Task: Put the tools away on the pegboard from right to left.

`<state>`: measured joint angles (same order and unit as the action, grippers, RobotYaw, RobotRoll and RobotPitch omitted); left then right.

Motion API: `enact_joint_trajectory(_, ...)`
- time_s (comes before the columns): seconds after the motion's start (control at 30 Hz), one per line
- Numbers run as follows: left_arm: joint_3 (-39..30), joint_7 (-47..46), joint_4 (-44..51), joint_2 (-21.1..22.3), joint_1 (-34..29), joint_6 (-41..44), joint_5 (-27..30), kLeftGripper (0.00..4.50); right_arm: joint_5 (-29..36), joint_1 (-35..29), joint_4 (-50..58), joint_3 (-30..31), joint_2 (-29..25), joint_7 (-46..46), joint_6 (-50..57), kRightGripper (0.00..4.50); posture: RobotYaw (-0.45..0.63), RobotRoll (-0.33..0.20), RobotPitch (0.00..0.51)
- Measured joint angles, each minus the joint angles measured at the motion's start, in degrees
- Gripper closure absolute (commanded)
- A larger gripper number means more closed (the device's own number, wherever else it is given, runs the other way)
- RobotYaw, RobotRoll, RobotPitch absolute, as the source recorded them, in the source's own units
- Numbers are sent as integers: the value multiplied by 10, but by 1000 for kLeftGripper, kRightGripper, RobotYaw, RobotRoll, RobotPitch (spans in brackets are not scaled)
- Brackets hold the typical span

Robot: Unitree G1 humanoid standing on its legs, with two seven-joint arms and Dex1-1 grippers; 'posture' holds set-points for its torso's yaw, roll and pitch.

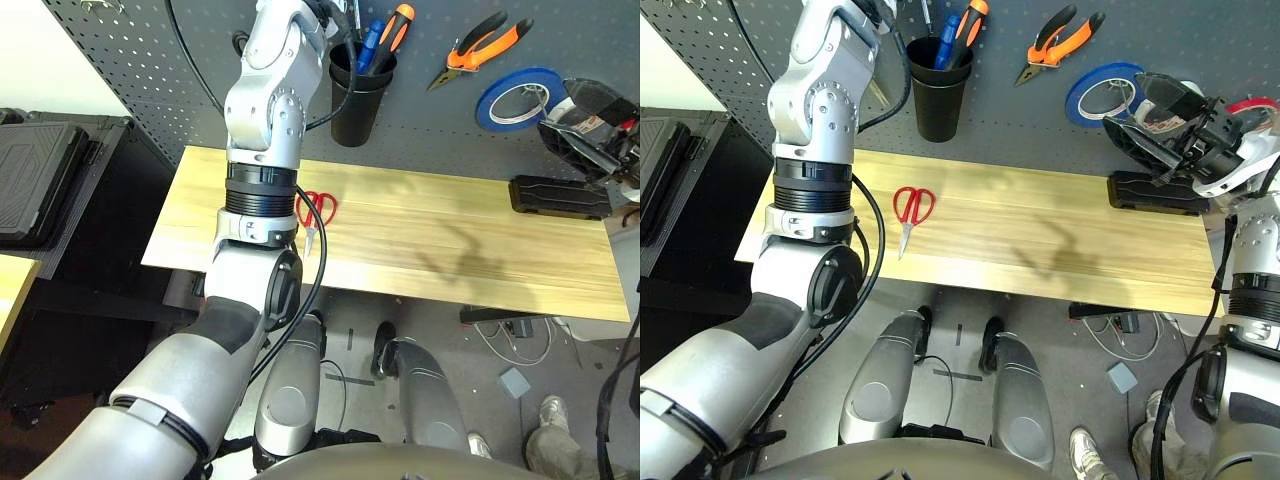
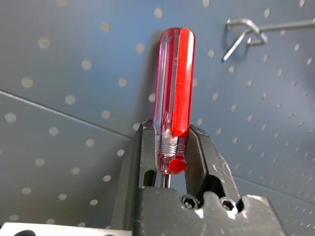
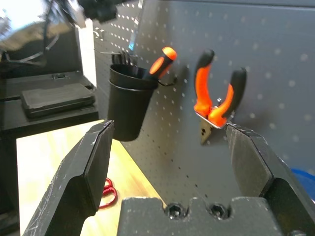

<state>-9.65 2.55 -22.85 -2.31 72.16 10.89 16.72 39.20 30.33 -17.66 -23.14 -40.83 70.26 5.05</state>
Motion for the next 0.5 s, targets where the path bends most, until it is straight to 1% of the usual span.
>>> enact_joint_trajectory(0.1, 10, 2, -26, 0, -4, -21, -16, 3685, 0, -1, 6, 0, 3, -4, 0, 0, 193, 0, 246)
enact_joint_trajectory(0.2, 24, 7, -29, -2, -20, -31, -29, 3685, 0, -1, 9, 0, 7, -7, 0, 0, 194, 0, 246)
enact_joint_trajectory(0.3, 31, 11, -30, -4, -31, -32, -34, 2593, 0, -1, 9, 2, 9, -10, 0, 0, 195, 0, 246)
enact_joint_trajectory(0.4, 35, 13, -28, -4, -31, -32, -35, 1476, 0, -1, 9, 2, 10, -11, 0, 0, 200, 0, 244)
enact_joint_trajectory(0.47, 38, 15, -27, -3, -32, -30, -35, 655, -1, -1, 9, 4, 12, -12, -1, 0, 203, 0, 244)
enact_joint_trajectory(0.5, 40, 16, -25, -3, -32, -28, -35, 325, -1, -1, 9, 5, 14, -12, -1, 0, 206, 0, 243)
